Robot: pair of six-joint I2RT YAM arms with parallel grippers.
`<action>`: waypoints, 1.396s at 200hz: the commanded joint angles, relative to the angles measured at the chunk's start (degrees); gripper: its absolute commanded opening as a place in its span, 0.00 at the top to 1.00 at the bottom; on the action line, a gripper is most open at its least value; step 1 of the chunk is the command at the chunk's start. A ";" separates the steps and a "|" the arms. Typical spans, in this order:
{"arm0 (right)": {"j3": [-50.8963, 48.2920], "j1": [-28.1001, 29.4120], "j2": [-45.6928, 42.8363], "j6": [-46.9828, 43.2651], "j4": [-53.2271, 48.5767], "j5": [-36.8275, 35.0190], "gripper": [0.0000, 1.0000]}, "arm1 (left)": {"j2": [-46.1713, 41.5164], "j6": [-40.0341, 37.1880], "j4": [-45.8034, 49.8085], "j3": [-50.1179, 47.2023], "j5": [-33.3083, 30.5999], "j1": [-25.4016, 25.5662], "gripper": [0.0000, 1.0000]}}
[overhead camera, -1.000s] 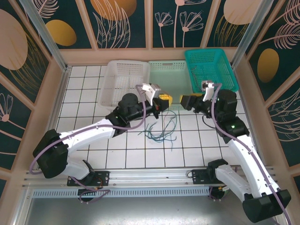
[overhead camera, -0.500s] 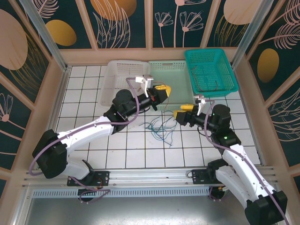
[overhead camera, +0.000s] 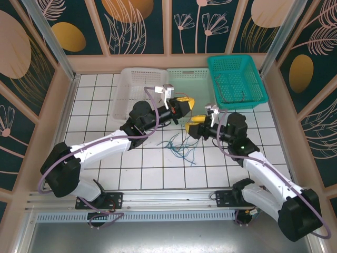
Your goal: Untangle the cables
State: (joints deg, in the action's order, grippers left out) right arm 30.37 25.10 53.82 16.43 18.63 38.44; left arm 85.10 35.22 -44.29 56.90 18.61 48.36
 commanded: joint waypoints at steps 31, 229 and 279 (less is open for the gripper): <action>2.72 2.73 3.01 1.37 7.97 -0.51 0.86 | 0.90 0.26 -0.60 0.59 -0.39 -0.27 1.00; 11.99 1.88 0.32 2.07 -11.69 -8.63 1.00 | -1.96 -22.59 30.44 -11.30 -8.61 4.46 0.51; 12.70 1.86 0.40 2.47 -12.03 -11.39 1.00 | 2.17 -24.02 31.39 -10.12 -7.75 6.04 0.54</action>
State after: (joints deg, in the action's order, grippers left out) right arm 41.28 27.31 55.00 18.02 5.72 29.34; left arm 86.72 13.67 -14.06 44.84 9.47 54.04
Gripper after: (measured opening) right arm 0.051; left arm 0.460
